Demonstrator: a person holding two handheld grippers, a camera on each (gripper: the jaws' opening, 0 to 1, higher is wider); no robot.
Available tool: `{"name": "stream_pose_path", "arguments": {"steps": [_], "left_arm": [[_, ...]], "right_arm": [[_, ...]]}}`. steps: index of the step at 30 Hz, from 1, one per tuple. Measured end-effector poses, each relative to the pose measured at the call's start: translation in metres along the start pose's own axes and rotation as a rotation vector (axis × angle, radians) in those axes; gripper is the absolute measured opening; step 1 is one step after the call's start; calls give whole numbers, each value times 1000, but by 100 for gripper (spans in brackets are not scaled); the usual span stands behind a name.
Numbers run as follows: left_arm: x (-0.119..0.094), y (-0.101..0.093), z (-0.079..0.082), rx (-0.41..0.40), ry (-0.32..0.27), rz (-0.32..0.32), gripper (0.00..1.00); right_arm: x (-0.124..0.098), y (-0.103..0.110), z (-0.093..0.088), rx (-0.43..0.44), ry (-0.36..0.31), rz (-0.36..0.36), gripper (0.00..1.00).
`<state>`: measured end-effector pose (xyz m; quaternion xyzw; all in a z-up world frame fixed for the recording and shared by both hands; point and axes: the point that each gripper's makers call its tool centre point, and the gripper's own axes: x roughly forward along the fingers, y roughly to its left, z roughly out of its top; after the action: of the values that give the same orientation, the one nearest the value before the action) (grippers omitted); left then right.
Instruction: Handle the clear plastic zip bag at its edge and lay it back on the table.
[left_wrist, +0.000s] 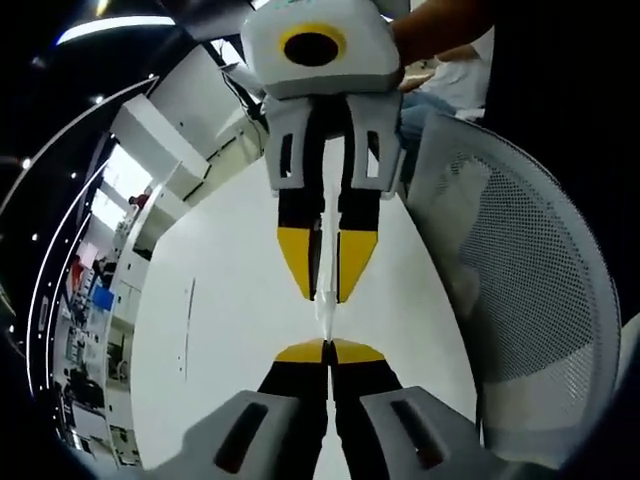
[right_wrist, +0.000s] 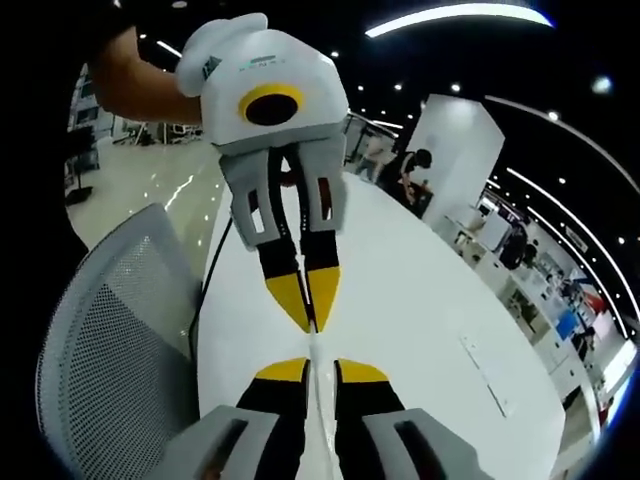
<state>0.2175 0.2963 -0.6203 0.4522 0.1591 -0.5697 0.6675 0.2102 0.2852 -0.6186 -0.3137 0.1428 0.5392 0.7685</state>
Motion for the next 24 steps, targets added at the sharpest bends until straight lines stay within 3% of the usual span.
{"name": "stream_pose_path", "arguments": {"steps": [14, 24], "left_arm": [[0, -1, 3, -27, -5, -13, 0], [4, -9, -1, 2, 35, -44, 0]], "right_arm": [[6, 6, 5, -28, -5, 16, 0], [9, 11, 3, -66, 13, 49, 0]]}}
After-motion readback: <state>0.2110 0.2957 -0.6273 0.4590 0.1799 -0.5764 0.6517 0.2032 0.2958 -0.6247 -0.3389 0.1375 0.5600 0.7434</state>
